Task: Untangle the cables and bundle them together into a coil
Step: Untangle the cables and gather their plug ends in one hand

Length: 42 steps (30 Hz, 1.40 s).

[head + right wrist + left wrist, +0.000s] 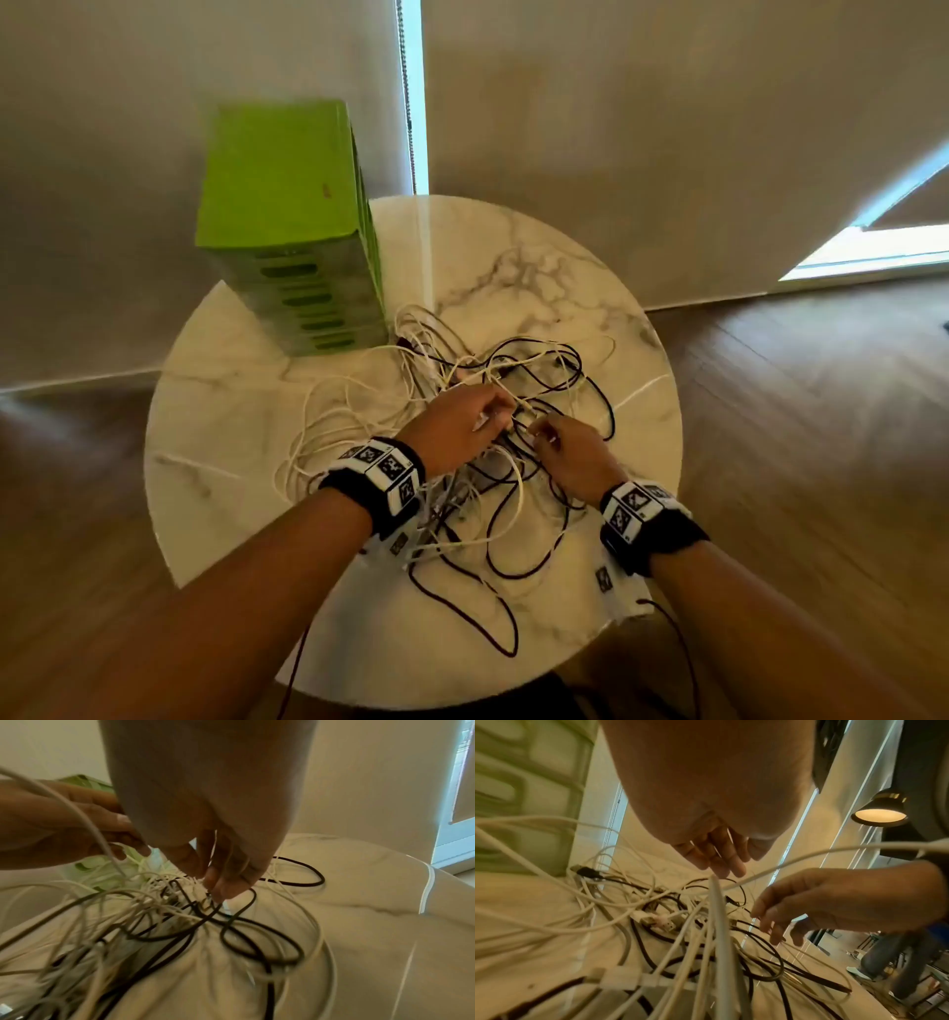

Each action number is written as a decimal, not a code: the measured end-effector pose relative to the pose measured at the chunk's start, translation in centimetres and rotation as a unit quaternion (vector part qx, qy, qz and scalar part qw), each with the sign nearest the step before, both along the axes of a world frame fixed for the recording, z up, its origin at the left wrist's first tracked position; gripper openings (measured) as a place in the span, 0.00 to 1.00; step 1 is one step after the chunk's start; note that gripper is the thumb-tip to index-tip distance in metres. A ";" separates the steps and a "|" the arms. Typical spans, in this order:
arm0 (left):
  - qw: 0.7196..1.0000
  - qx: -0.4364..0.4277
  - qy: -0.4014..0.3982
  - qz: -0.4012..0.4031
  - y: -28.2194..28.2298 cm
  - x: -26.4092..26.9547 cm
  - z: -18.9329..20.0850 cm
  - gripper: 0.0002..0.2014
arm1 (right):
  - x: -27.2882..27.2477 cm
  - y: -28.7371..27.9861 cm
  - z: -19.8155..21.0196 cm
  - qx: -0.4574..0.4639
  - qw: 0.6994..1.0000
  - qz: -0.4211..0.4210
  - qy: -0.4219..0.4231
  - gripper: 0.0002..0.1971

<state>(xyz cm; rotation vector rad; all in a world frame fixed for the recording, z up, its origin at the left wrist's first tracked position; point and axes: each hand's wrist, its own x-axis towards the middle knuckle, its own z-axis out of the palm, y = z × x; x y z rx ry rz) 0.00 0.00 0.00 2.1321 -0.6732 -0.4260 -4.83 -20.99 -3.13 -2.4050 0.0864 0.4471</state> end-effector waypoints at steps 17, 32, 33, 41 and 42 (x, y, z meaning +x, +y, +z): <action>0.993 0.004 -0.029 0.115 -3.0 2.1 -1.2 0.29 | 7.6 -3.7 7.1 0.060 0.967 0.097 -0.227 0.02; 0.954 -0.055 -0.199 0.218 0.9 -0.5 2.1 0.16 | 5.1 3.3 5.8 0.197 0.967 0.132 -0.095 0.18; 0.947 -0.056 -0.204 0.240 1.3 -0.6 2.4 0.13 | 5.6 4.0 5.0 0.176 0.966 0.157 -0.107 0.19; 0.938 -0.085 -0.289 0.173 1.2 -1.5 8.1 0.13 | 9.0 5.3 0.6 0.039 0.952 0.263 -0.150 0.16; 0.932 -0.108 -0.282 0.202 1.4 -1.3 9.1 0.14 | 9.4 4.1 0.4 0.009 0.956 0.257 -0.141 0.23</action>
